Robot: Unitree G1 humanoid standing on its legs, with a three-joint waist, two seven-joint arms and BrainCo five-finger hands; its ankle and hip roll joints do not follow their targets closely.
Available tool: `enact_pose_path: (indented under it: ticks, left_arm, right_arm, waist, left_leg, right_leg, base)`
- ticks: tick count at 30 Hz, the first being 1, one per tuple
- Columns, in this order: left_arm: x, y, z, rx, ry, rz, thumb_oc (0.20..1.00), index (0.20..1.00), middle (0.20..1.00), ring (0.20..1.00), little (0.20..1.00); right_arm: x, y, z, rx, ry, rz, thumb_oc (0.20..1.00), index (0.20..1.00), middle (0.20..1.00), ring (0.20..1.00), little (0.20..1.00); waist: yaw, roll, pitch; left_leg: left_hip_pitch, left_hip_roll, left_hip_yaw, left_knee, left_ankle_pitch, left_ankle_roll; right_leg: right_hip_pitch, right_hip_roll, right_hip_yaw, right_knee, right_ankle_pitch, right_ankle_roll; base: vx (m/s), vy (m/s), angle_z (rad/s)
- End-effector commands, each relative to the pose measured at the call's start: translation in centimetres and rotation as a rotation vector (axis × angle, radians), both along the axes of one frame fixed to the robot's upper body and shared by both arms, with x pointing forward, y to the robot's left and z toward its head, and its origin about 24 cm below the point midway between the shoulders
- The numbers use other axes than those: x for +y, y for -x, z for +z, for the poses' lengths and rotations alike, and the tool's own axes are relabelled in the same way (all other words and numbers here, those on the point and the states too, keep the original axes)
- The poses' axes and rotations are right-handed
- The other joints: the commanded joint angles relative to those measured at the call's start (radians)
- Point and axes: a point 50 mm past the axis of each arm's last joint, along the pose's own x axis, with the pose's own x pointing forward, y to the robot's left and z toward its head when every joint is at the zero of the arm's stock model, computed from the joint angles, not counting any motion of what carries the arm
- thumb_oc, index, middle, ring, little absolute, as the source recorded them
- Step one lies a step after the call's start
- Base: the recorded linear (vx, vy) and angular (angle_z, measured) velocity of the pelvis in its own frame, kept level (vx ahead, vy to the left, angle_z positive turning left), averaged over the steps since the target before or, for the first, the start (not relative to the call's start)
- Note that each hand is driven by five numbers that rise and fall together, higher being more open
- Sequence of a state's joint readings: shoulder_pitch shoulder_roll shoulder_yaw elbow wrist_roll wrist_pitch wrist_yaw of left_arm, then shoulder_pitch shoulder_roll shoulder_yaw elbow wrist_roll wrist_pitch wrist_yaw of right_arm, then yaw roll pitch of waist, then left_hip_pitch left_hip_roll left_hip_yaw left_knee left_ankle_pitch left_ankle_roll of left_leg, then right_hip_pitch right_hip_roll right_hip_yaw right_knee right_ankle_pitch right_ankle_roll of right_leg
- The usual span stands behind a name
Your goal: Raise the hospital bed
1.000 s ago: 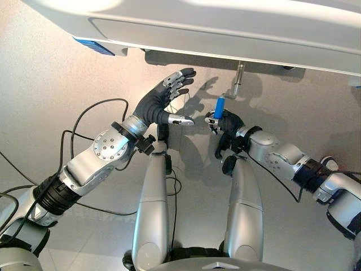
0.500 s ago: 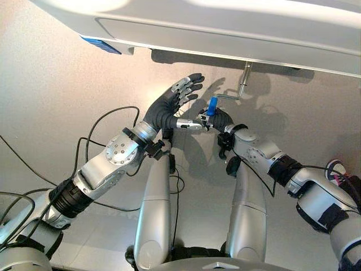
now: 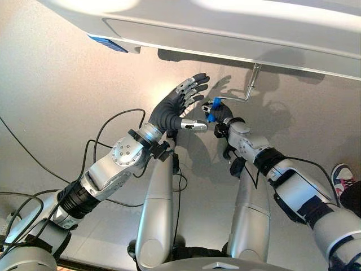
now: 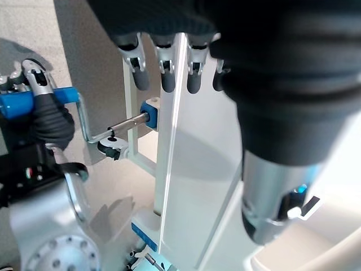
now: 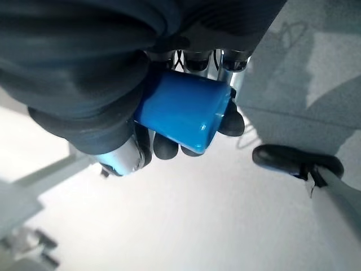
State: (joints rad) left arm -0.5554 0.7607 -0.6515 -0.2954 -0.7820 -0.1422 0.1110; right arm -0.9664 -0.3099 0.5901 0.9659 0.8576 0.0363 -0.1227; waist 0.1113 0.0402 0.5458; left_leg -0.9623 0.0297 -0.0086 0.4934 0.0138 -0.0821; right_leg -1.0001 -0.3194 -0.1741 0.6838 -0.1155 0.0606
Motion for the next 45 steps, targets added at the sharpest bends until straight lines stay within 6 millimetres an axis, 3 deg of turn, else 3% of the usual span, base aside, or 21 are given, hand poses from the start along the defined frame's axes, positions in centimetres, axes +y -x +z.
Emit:
enact_pose_path:
  ticks: [1,3,5,11,12,13,14,15,16,17,19,20,21,29,35,45]
  left_arm:
    - [-2.0,2.6,1.5,-0.039,0.123,-0.176,1.000,1.000,1.000,1.000,1.000]
    - [-2.4,2.6,1.6,-0.045,0.130,-0.195,1.000,1.000,1.000,1.000,1.000]
    - [-2.5,2.6,1.7,-0.050,0.127,-0.201,1.000,1.000,1.000,1.000,1.000]
    - [-2.9,2.4,1.8,-0.064,0.124,-0.221,1.000,1.000,1.000,1.000,1.000]
    - [-2.8,2.3,2.1,-0.081,0.120,-0.218,1.000,1.000,1.000,1.000,1.000]
    - [-2.9,2.3,2.2,-0.086,0.120,-0.219,1.000,1.000,1.000,1.000,1.000]
    - [-2.8,2.4,1.9,-0.075,0.121,-0.215,1.000,1.000,1.000,1.000,1.000]
    - [-2.8,2.3,2.2,-0.091,0.120,-0.212,1.000,1.000,1.000,1.000,1.000]
    - [-2.8,2.3,1.8,-0.075,0.123,-0.213,1.000,1.000,1.000,1.000,1.000]
    - [-2.7,2.3,2.1,-0.090,0.122,-0.212,1.000,1.000,1.000,1.000,1.000]
    - [-2.5,2.3,1.9,-0.080,0.125,-0.204,1.000,1.000,1.000,1.000,1.000]
    - [-2.3,2.2,2.0,-0.089,0.128,-0.200,1.000,1.000,1.000,1.000,1.000]
    - [-2.4,2.3,1.7,-0.075,0.128,-0.202,1.000,1.000,1.000,1.000,1.000]
    - [-2.1,2.4,1.3,-0.053,0.140,-0.194,1.000,1.000,1.000,1.000,1.000]
    - [-1.8,2.3,1.2,-0.051,0.144,-0.178,1.000,1.000,1.000,1.000,1.000]
    - [-0.6,1.6,1.4,-0.071,0.146,-0.104,1.000,1.000,1.000,1.000,1.000]
  right_arm:
    - [-2.0,-2.1,7.7,-0.231,-0.089,-0.093,0.200,0.200,0.200,0.200,0.200]
    - [-5.3,-2.4,7.5,-0.196,-0.103,-0.216,0.200,0.200,0.200,0.200,0.200]
    - [-6.0,-2.4,7.3,-0.184,-0.095,-0.238,0.200,0.200,0.200,0.200,0.200]
    - [-11.2,-1.5,5.6,-0.104,-0.054,-0.391,0.200,0.200,0.200,0.200,0.200]
    - [-11.7,-1.4,5.6,-0.102,-0.048,-0.405,0.200,0.200,0.200,0.200,0.200]
    - [-12.2,-1.2,5.3,-0.089,-0.037,-0.420,0.200,0.200,0.200,0.200,0.200]
    - [-12.8,-0.9,4.5,-0.066,-0.030,-0.438,0.200,0.200,0.200,0.200,0.200]
    - [-13.3,-0.8,4.8,-0.076,-0.035,-0.452,0.200,0.200,0.200,0.200,0.200]
    - [-14.0,-0.4,4.1,-0.057,-0.037,-0.472,0.200,0.200,0.200,0.200,0.200]
    - [-14.4,-0.4,4.3,-0.066,-0.046,-0.485,0.200,0.200,0.200,0.200,0.200]
    - [-15.8,0.3,3.6,-0.050,-0.051,-0.529,0.200,0.200,0.200,0.200,0.200]
    - [-16.8,0.7,3.6,-0.051,-0.062,-0.560,0.200,0.200,0.200,0.200,0.200]
    - [-16.9,0.9,3.1,-0.038,-0.059,-0.563,0.200,0.200,0.200,0.200,0.200]
    - [-21.4,3.8,0.7,0.032,-0.064,-0.707,0.200,0.200,0.200,0.200,0.200]
    - [-23.8,6.0,-1.0,0.086,-0.027,-0.777,0.200,0.200,0.200,0.200,0.200]
    - [-26.4,8.1,-1.3,0.065,-0.066,-0.868,0.200,0.200,0.200,0.200,0.200]
  waist:
    - [0.008,0.093,-0.026]
    - [0.010,0.111,-0.026]
    - [0.012,0.115,-0.026]
    - [0.008,0.142,-0.026]
    - [0.007,0.149,-0.026]
    - [0.007,0.153,-0.026]
    - [0.006,0.156,-0.026]
    - [0.004,0.161,-0.026]
    - [0.002,0.164,-0.026]
    - [0.000,0.169,-0.026]
    - [-0.004,0.174,-0.026]
    - [-0.006,0.180,-0.026]
    - [-0.006,0.178,-0.026]
    - [-0.026,0.184,-0.026]
    - [-0.041,0.191,-0.026]
    - [-0.067,0.177,-0.026]
  left_leg:
    - [0.022,-0.025,0.030,-0.012,-0.045,0.051]
    - [0.021,-0.030,0.032,-0.013,-0.048,0.050]
    - [0.021,-0.031,0.032,-0.014,-0.048,0.050]
    - [0.013,-0.033,0.044,-0.012,-0.046,0.047]
    - [-0.015,-0.032,0.050,-0.024,-0.012,0.053]
    - [-0.018,-0.032,0.052,-0.021,-0.012,0.052]
    - [0.006,-0.033,0.050,-0.009,-0.044,0.045]
    - [-0.024,-0.032,0.055,-0.017,-0.011,0.050]
    - [0.000,-0.033,0.053,-0.005,-0.043,0.042]
    - [-0.029,-0.033,0.058,-0.010,-0.010,0.047]
    - [-0.011,-0.032,0.059,0.003,-0.038,0.039]
    - [-0.042,-0.029,0.067,0.004,-0.010,0.043]
    - [-0.016,-0.030,0.064,0.015,-0.042,0.036]
    - [-0.051,-0.020,0.071,0.075,-0.044,0.029]
    - [-0.088,-0.010,0.076,0.130,-0.043,0.025]
    - [-0.119,0.015,0.090,0.175,-0.050,0.026]
  right_leg:
    - [0.031,-0.016,0.051,-0.068,0.088,0.086]
    - [0.025,-0.019,0.059,-0.059,0.082,0.087]
    - [0.024,-0.018,0.061,-0.057,0.080,0.086]
    - [0.000,-0.022,0.080,-0.038,0.070,0.085]
    - [-0.026,-0.023,0.072,-0.050,0.100,0.075]
    - [-0.030,-0.023,0.073,-0.045,0.098,0.075]
    - [-0.013,-0.023,0.086,-0.024,0.064,0.085]
    - [-0.041,-0.023,0.078,-0.034,0.092,0.073]
    - [-0.022,-0.022,0.093,-0.014,0.059,0.082]
    - [-0.049,-0.023,0.086,-0.024,0.089,0.071]
    - [-0.043,-0.021,0.103,0.003,0.058,0.080]
    - [-0.075,-0.021,0.099,0.003,0.082,0.069]
    - [-0.054,-0.020,0.111,0.020,0.051,0.079]
    - [-0.104,-0.016,0.132,0.090,0.044,0.074]
    - [-0.153,-0.008,0.149,0.150,0.039,0.069]
    - [-0.204,0.017,0.168,0.190,0.034,0.062]
  base:
    - [0.02,0.002,0.04]
    - [0.02,-0.002,0.04]
    - [0.01,0.002,0.08]
    - [0.00,0.008,0.06]
    - [-0.07,0.021,0.02]
    - [0.00,0.000,0.00]
    - [0.00,0.000,0.00]
    - [0.07,-0.018,-0.03]
    - [-0.06,0.005,-0.02]
    - [0.00,0.000,0.00]
    - [0.00,0.000,0.00]
    - [0.07,-0.026,0.00]
    - [0.00,0.000,0.00]
    - [0.02,-0.044,-0.02]
    - [0.01,-0.044,-0.03]
    - [0.00,-0.044,-0.07]
